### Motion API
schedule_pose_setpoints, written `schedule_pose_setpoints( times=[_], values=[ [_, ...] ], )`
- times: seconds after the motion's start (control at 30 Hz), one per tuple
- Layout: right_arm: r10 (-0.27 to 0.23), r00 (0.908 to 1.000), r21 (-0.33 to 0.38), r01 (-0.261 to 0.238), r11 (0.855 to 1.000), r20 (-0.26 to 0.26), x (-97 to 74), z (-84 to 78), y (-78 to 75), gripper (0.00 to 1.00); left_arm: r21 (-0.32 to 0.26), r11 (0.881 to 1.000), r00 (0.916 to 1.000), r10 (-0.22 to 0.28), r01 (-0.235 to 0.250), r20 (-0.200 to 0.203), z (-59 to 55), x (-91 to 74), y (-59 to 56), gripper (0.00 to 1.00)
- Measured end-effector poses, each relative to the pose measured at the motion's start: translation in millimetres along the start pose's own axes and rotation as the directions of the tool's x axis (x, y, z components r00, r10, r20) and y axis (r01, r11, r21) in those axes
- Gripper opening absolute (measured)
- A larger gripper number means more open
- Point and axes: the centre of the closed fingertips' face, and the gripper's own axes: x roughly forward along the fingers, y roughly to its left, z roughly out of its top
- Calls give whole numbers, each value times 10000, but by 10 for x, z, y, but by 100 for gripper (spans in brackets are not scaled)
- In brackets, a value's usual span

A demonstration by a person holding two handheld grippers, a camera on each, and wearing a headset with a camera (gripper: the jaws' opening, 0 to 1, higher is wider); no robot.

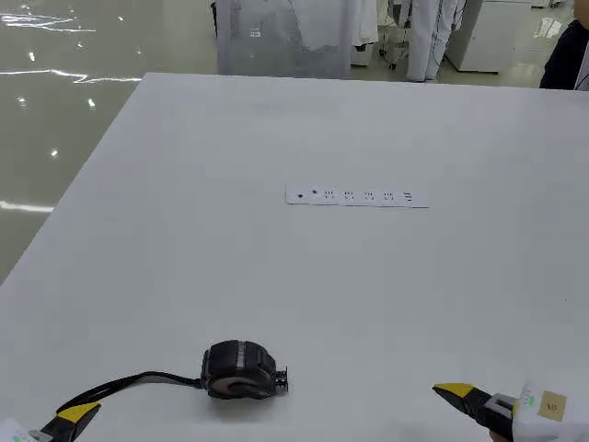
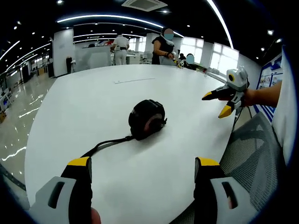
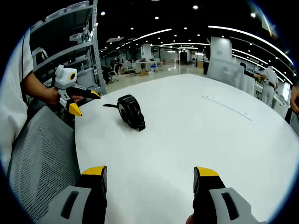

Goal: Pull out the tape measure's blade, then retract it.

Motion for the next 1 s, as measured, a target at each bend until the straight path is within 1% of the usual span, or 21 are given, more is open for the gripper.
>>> schedule_pose_setpoints(
  times=[0.1,0.23,0.37,0.57,0.63,0.87,0.93,1.0],
  values=[
    [-113,9999,-29,113,9999,16,-38,2,-1,77,84,9999,9999,-133,133,-29,-16,-14,-19,90],
    [-254,9997,61,254,9997,0,-68,-39,-17,78,106,9992,9993,-374,375,-93,-51,-35,-66,93],
    [-239,9997,121,239,9996,14,-101,-50,4,79,257,9991,9993,-338,342,-153,-74,-52,-73,95],
    [-234,9997,216,236,9995,-56,-170,-91,8,79,280,9993,9996,-264,266,-83,-73,-85,-48,97],
    [-271,9996,253,272,9993,-29,-205,-107,-8,79,226,9992,9994,-336,338,-84,-73,-96,-48,97],
    [-419,9991,303,418,9987,23,-332,-149,-21,81,464,9982,9992,-384,391,-148,-87,-150,-31,96],
    [-453,9990,328,452,9984,40,-369,-157,-22,81,668,9967,9987,-438,455,-259,-108,-159,-49,96],
    [-512,9987,333,510,9981,73,-405,-157,-26,81,921,9952,9992,-323,342,-219,-106,-172,-42,96]
  ],
)
